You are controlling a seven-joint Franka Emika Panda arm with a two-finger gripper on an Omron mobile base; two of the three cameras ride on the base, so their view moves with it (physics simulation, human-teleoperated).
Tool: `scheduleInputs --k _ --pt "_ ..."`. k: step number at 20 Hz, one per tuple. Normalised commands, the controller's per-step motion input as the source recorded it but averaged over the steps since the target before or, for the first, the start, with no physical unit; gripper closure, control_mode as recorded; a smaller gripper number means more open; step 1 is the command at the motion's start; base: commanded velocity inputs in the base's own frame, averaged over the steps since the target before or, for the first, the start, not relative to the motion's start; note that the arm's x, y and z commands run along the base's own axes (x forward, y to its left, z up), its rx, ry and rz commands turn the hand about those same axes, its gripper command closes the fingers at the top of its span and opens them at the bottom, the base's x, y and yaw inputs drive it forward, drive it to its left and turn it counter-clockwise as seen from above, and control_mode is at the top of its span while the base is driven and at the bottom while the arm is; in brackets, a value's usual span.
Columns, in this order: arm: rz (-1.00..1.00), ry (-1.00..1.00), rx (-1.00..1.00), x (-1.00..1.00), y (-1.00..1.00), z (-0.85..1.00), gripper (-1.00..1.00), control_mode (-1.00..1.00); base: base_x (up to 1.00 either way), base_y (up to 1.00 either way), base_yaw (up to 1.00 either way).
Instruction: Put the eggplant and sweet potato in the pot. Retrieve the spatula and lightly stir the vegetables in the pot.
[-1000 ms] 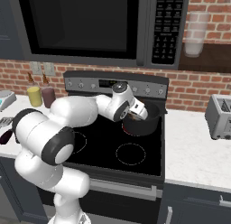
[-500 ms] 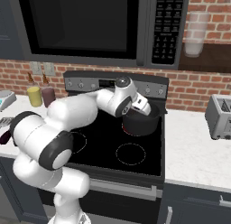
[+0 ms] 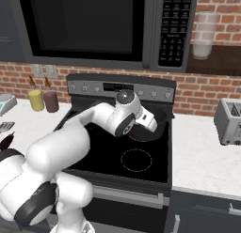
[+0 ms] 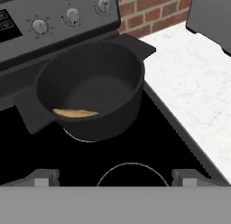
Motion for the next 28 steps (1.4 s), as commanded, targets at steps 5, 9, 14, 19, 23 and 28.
scheduleInputs --k 5,9,14,19,23,28 --pt "0.00 -0.11 0.00 -1.00 0.06 0.32 -1.00 -1.00 0.00 0.00 0.00" --pt "0.00 -0.02 -0.03 -0.92 0.32 0.50 -1.00 -1.00 0.00 0.00 0.00" --pt "0.09 0.00 -0.11 -0.67 0.66 0.62 -1.00 -1.00 0.00 0.00 0.00" --pt "0.20 0.13 -0.19 -0.35 0.93 0.63 -1.00 -1.00 0.00 0.00 0.00" --pt "0.29 0.20 -0.09 -0.02 1.00 0.16 -1.00 -1.00 0.00 0.00 0.00" --pt "0.34 0.19 -0.01 0.00 1.00 0.00 -1.00 -1.00 0.00 0.00 0.00"
